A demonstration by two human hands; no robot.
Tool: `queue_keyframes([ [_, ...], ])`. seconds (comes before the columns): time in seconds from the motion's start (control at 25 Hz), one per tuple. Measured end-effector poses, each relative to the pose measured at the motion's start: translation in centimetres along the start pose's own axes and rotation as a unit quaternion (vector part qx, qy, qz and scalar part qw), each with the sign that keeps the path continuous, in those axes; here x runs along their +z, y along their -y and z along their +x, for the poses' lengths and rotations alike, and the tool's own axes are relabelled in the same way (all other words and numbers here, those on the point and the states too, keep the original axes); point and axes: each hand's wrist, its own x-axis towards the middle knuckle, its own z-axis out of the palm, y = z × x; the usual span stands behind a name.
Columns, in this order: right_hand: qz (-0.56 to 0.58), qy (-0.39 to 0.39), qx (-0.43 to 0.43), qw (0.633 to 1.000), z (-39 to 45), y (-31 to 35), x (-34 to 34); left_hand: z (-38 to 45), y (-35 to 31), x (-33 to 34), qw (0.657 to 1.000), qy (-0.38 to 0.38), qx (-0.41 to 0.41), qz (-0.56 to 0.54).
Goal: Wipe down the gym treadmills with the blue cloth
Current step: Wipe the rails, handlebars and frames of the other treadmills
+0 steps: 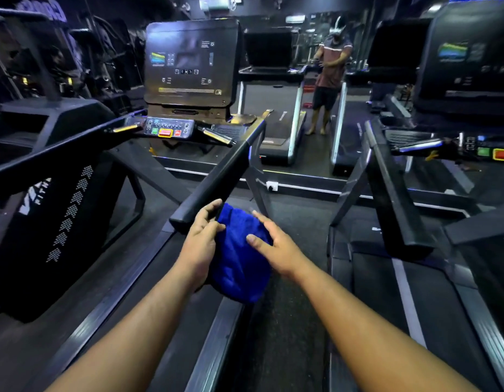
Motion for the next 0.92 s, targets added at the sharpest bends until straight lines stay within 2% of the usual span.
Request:
queue_keyframes([
  [0.16, 0.014, -0.062, 0.039, 0.997, -2.8, 0.2, -4.4, 0.6, 1.0, 2.8, 0.998, 0.061, -0.023, 0.026],
  [0.24, 0.017, -0.097, 0.052, 0.994, -3.9, 0.2, -6.7, 1.0, 1.9, 4.2, 0.983, 0.147, -0.075, 0.079],
  [0.32, -0.008, -0.117, 0.061, 0.991, -4.8, -0.1, -8.7, 1.7, 2.5, 5.1, 0.96, 0.228, -0.093, 0.132],
  [0.44, -0.022, -0.181, 0.084, 0.98, -5.7, -0.9, -11.0, 3.4, 3.4, 7.5, 0.947, 0.301, -0.077, 0.086],
  [0.56, 0.038, -0.268, 0.11, 0.956, -5.8, -1.7, -11.8, 5.2, 4.0, 10.4, 0.933, 0.344, -0.084, 0.066],
  [0.64, 0.099, -0.295, 0.126, 0.942, -6.3, -2.1, -12.3, 5.9, 4.6, 12.2, 0.92, 0.375, -0.076, 0.084],
  [0.72, 0.229, -0.318, 0.131, 0.911, -6.7, -2.9, -12.3, 7.1, 5.1, 13.5, 0.925, 0.369, -0.068, 0.067],
  [0.8, 0.324, -0.311, 0.131, 0.884, -7.3, -3.3, -11.7, 7.9, 5.3, 14.7, 0.93, 0.355, -0.099, -0.015],
  [0.88, 0.314, -0.299, 0.143, 0.89, -7.4, -3.8, -10.2, 8.7, 5.9, 15.3, 0.918, 0.365, -0.134, -0.073],
  [0.92, 0.306, -0.32, 0.145, 0.885, -7.2, -3.9, -9.4, 9.2, 6.4, 15.4, 0.918, 0.368, -0.13, -0.066],
])
